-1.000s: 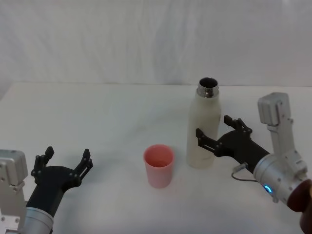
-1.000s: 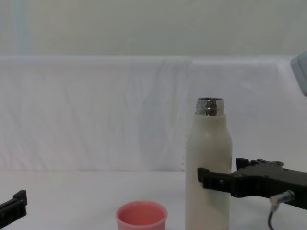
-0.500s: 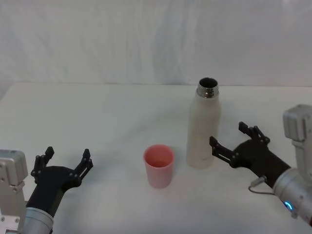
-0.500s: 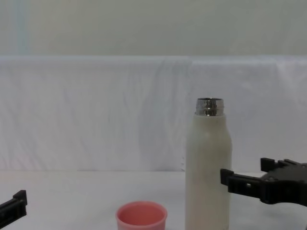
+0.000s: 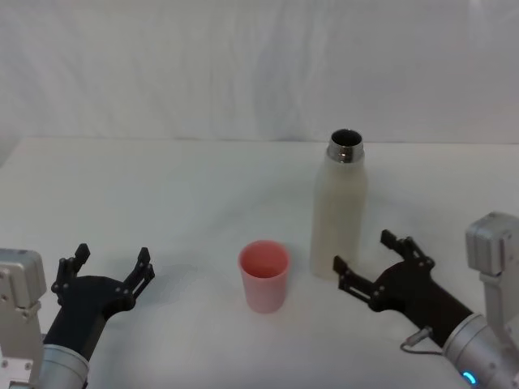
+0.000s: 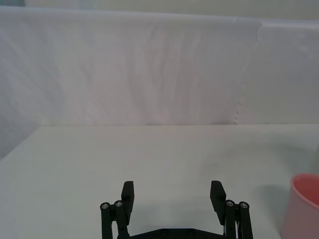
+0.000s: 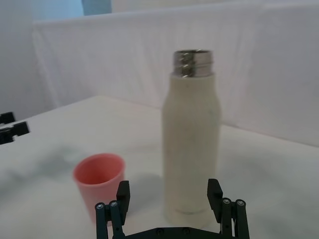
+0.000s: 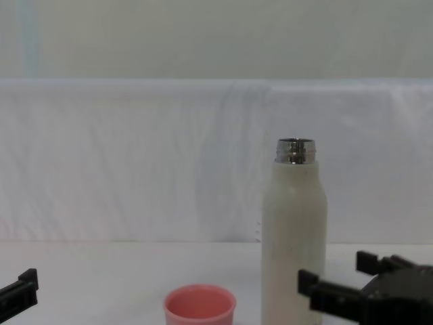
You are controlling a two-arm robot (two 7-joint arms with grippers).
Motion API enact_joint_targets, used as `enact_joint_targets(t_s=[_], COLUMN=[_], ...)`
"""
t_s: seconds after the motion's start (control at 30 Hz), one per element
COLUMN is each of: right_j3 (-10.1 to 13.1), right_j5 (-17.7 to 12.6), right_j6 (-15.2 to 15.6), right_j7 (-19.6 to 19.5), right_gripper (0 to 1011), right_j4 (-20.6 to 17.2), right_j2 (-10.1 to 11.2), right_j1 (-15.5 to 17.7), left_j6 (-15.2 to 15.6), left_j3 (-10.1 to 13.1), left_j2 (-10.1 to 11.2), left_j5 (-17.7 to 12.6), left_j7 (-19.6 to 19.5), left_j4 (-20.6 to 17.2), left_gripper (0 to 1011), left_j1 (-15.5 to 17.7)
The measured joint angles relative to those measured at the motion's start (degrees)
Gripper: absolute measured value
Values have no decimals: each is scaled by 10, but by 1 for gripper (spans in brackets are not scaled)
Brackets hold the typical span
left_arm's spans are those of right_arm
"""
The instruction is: Grasp the thermos with one hand and pour water into the cup lid.
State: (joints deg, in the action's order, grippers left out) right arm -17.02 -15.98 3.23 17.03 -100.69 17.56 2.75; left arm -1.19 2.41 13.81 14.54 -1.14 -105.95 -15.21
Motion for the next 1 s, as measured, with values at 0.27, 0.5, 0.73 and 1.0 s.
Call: enact_joint_targets(t_s=[0.27, 0.5, 0.73, 1.0], right_j3=[-19, -26, -24, -23], right_j5=[-1, -2, -2, -2], right_j6=[-10, -11, -11, -11], right_j7=[5, 6, 6, 6], right_gripper=[1000, 1000, 1000, 1000], right_j4=[19, 25, 24, 23], right_j2=[-9, -13, -13, -12], right_j1=[-4, -8, -7, -7], left_j6=[0, 0, 0, 0], left_j3=[0, 0, 0, 0], left_j2=[0, 0, 0, 0], left_j5=[0, 0, 0, 0], left_j7=[0, 0, 0, 0], left_j4=[0, 0, 0, 0], left_gripper=[1001, 1001, 1001, 1001], left_j1=[0, 0, 0, 0])
